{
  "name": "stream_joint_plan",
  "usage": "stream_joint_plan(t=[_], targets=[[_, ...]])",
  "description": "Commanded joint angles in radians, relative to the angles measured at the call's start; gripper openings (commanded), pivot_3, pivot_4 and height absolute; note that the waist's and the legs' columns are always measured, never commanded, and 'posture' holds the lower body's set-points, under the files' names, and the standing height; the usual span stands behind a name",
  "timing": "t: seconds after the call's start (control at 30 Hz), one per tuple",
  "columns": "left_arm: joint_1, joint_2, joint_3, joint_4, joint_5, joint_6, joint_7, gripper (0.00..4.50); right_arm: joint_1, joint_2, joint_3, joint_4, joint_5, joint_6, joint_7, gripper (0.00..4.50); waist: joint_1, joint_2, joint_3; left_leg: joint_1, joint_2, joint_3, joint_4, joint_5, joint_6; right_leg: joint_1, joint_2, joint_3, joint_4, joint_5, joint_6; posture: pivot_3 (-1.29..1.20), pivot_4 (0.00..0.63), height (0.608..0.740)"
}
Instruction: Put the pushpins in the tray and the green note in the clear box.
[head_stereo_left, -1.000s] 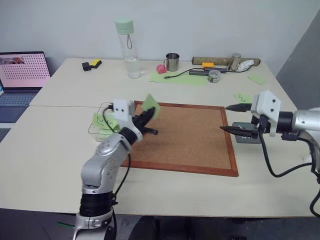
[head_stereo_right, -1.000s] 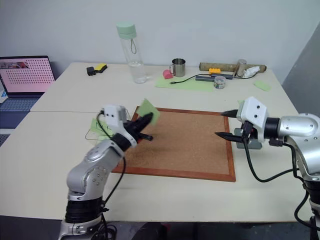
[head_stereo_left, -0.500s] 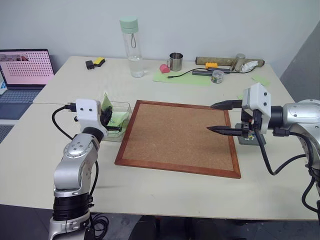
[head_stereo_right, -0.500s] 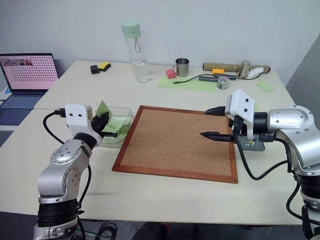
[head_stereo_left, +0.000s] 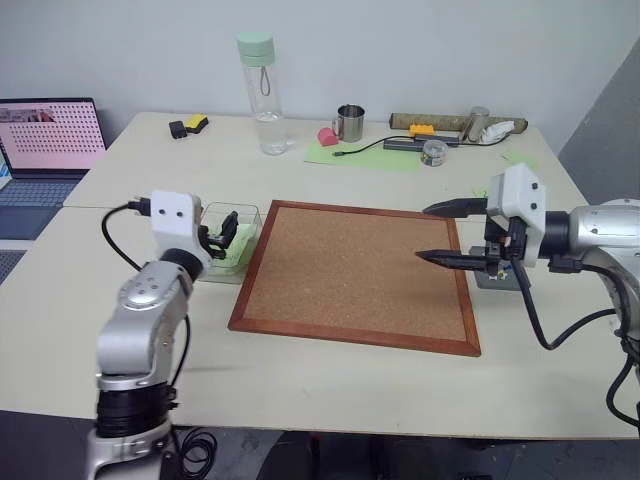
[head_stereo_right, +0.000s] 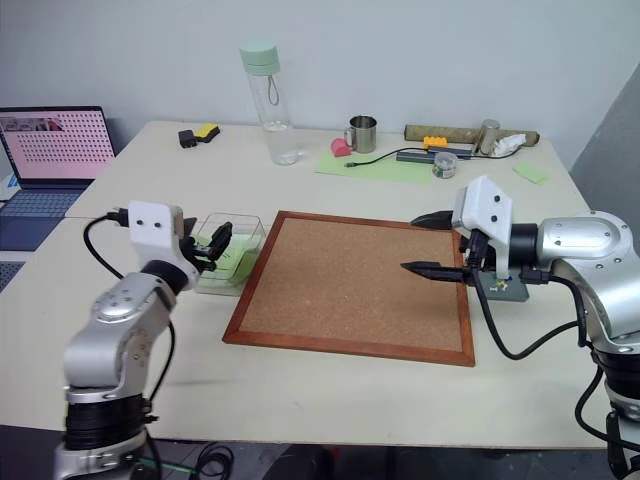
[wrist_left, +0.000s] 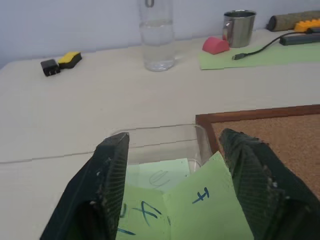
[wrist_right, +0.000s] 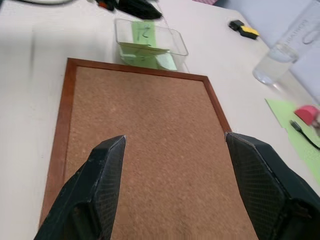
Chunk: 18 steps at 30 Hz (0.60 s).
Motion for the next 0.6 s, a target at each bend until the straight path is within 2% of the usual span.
stream_joint_plan(t=[0.03, 0.13, 0.23, 0.37, 0.6], targets=[[0.036, 0.195, 0.040, -0.065, -0.041, 0.054, -0.191, 3.26, 0.057, -0.046, -0.097, 0.038, -0.025, -0.021, -0.025, 3.31, 0.000, 0.000, 0.000, 0.000, 0.000, 0.000, 0.000, 0.000, 0.000, 0.000, 0.000, 0.000, 0.000, 0.000, 0.000, 0.00, 0.150, 0.740], [0.159, 0.397, 0.039, -0.039, 0.019, -0.035, -0.361, 3.26, 0.152, -0.087, -0.171, 0.100, -0.044, -0.076, 0.000, 3.31, -0.001, 0.001, 0.001, 0.000, 0.000, 0.000, -0.001, -0.001, 0.001, 0.000, 0.000, 0.000, -0.001, 0.000, -0.001, 0.00, 0.150, 0.740], [0.269, 0.485, 0.107, 0.021, 0.035, -0.164, -0.475, 3.26, 0.270, -0.162, -0.239, 0.180, -0.087, -0.166, 0.069, 3.31, 0.000, 0.005, 0.002, 0.000, 0.000, 0.001, -0.003, -0.001, 0.002, 0.000, -0.001, 0.001, -0.003, -0.001, -0.001, 0.00, 0.150, 0.740], [0.334, 0.527, 0.192, 0.173, 0.007, -0.258, -0.615, 3.26, 0.390, -0.235, -0.326, 0.296, -0.109, -0.239, 0.142, 3.31, 0.002, 0.007, 0.003, 0.000, 0.000, 0.000, -0.002, -0.002, 0.003, 0.001, -0.002, -0.002, -0.003, -0.001, -0.002, 0.00, 0.150, 0.740], [0.339, 0.521, 0.206, 0.272, -0.010, -0.349, -0.716, 3.26, 0.435, -0.244, -0.366, 0.357, -0.115, -0.281, 0.152, 3.31, -0.006, 0.008, 0.004, 0.001, 0.001, 0.000, -0.003, -0.002, 0.003, 0.000, -0.002, -0.002, -0.001, -0.001, -0.003, 0.00, 0.150, 0.740]])
